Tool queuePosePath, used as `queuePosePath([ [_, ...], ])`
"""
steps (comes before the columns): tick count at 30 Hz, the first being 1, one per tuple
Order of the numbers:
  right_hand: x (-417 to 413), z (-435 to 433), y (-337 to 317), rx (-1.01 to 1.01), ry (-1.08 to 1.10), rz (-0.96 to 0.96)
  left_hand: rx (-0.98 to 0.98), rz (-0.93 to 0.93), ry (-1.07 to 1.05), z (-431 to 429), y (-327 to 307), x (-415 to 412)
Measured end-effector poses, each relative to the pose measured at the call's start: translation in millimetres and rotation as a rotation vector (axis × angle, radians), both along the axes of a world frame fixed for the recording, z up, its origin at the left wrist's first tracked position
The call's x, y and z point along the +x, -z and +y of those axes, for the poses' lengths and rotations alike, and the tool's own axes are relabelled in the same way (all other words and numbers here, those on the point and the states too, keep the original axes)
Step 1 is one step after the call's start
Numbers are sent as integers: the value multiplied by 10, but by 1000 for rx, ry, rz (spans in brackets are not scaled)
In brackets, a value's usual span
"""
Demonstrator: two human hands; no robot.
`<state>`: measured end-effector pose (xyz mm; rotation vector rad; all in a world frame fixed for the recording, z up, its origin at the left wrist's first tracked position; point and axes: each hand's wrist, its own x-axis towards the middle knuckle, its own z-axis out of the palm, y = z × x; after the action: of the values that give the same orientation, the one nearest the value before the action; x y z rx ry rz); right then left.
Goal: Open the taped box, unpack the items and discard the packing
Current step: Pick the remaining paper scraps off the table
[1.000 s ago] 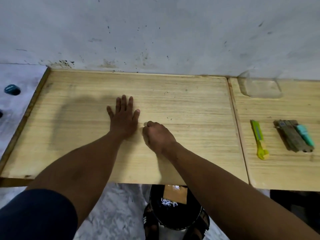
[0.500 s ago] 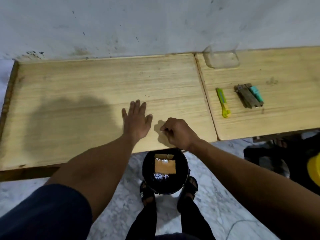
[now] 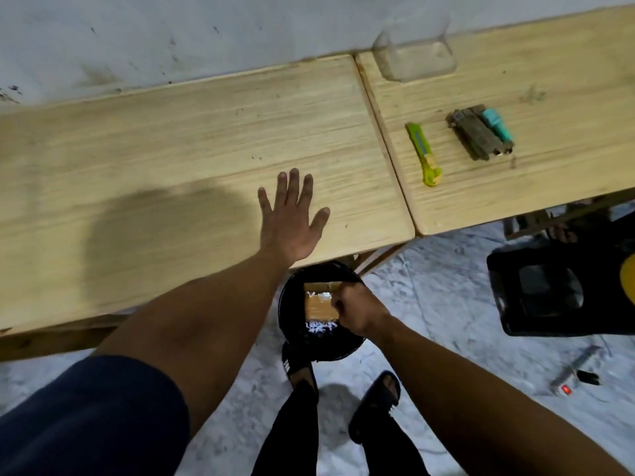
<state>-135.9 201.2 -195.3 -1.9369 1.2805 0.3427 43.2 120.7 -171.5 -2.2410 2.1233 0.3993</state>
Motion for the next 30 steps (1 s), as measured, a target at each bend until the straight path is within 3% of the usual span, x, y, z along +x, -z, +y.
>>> queuePosePath([
  [9,87,-14,201,113,16,162,-36,51,-1,-7,27,30],
  [18,-140,-42,74,124,83,96,-18,60,0,-1,-18,35],
  [21,-283,-47,-171,-27,83,-50,2,102,-13,5,-70,57],
  [24,-521,-139,-515,-228,231,-171,45,121,-8,-63,-199,122],
  [27,-855,-391,-864,-517,445,-205,61,138,-23,-205,-385,198],
  [30,-1123,-753,-1182,-630,575,-184,48,165,-82,-341,-547,240],
])
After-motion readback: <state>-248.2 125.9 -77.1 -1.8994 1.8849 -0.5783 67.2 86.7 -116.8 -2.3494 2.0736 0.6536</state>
